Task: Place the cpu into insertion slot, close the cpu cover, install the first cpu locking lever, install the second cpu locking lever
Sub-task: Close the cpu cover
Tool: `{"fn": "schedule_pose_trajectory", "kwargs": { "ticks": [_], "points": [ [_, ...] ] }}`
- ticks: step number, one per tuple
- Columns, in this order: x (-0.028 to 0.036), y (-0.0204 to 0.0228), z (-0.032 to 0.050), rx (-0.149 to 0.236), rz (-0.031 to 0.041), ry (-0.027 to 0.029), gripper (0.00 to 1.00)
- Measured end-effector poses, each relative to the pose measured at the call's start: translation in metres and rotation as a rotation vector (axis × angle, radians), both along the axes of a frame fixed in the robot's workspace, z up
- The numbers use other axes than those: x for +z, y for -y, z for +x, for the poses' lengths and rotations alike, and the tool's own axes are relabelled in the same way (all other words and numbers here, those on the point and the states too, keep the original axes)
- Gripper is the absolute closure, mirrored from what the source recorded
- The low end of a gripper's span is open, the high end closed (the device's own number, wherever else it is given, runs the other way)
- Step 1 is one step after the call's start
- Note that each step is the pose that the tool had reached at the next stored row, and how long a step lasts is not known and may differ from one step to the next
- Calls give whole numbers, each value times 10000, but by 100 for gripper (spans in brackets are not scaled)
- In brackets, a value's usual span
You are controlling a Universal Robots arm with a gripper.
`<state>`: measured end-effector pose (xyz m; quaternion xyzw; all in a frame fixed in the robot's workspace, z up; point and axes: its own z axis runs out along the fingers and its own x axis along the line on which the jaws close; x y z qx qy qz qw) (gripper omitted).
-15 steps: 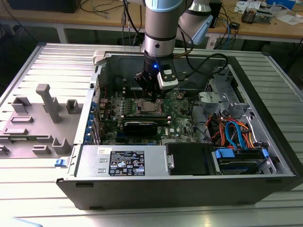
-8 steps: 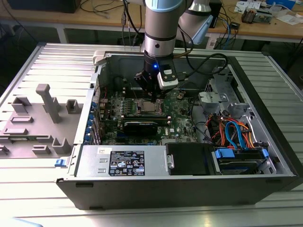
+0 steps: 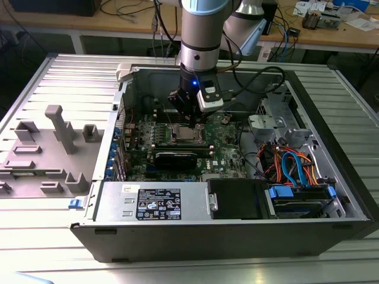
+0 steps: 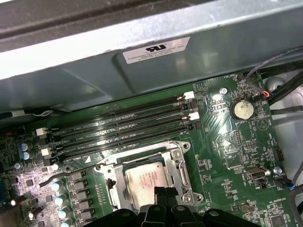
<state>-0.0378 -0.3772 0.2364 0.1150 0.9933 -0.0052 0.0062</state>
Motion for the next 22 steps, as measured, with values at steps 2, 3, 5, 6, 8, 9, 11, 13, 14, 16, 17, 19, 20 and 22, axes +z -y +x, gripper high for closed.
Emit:
{"fn": "schedule_pose_trajectory", "kwargs": {
  "ticks": [2,3,5,6,8,9,11,13,14,16,17,19,20,22],
  "points": [
    [-1,0,0,305,0,-1,89],
    [-1,0,0,439,-1,-1,89],
    [-4,0,0,981,-1,-1,89],
    [-5,0,0,1255,-1,-1,89],
    [-9,0,0,1574,0,0,89],
    [-12,0,0,1812,0,0,89],
    [-15,0,0,2114,0,0,89],
    [-20,0,-7,2275,-4,2,89],
    [-27,-1,-12,2288,-4,14,89],
    [-43,0,-38,2302,-9,44,89],
    [-50,0,-50,2302,-10,45,89],
    [-63,0,-94,2303,-19,44,89],
    [-68,0,-113,2303,-20,44,89],
    [-80,0,-161,2302,-19,45,89]
  ]
}}
